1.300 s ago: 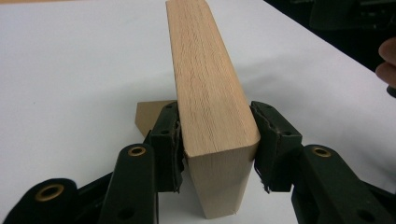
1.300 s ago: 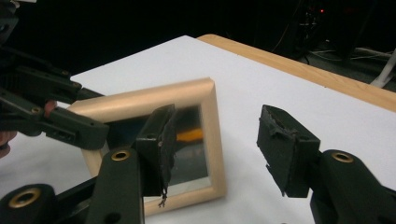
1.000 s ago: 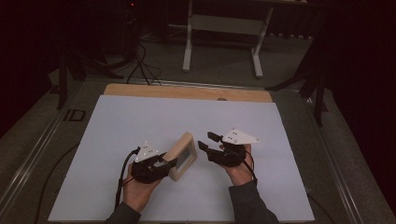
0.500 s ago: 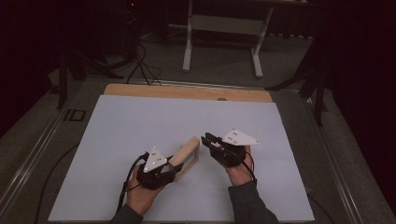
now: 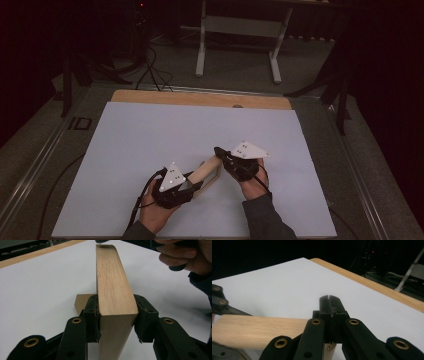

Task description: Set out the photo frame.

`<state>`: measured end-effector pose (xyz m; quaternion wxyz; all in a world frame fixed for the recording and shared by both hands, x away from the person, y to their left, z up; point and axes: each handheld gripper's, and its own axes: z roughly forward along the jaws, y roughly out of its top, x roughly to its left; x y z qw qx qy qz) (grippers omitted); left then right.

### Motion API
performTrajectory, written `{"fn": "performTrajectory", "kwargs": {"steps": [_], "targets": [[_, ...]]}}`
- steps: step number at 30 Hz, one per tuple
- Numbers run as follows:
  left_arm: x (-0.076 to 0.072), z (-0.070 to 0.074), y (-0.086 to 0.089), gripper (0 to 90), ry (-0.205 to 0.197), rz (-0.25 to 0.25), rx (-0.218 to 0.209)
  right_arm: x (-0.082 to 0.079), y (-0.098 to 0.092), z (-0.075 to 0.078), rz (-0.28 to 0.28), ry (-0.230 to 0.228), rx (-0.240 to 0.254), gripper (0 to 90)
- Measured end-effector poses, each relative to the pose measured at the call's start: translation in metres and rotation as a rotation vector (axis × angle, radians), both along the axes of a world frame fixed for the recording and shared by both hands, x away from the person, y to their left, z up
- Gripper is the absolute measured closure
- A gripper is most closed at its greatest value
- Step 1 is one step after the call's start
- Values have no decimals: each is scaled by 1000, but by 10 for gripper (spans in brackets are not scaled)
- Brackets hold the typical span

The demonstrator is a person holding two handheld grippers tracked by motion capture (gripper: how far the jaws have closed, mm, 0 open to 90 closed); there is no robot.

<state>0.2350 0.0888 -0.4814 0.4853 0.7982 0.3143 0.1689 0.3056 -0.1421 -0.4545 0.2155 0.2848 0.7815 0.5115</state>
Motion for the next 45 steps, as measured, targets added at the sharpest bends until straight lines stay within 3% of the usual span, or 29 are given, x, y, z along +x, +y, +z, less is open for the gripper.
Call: {"fn": "performTrajectory", "kwargs": {"steps": [17,21,25,34,45], "targets": [[1,-2,0,592,18,-6,-14,6,5,-7,-9,13,17,895],[3,-4,0,579,36,-9,-6,6,5,-7,-7,13,13,896],[2,-4,-1,577,28,-9,5,5,4,-6,-6,12,8,897],[6,-3,4,570,26,37,23,4,1,-5,-11,20,4,898],[9,-4,6,562,19,55,33,2,-2,-3,-18,23,-6,899]]}}
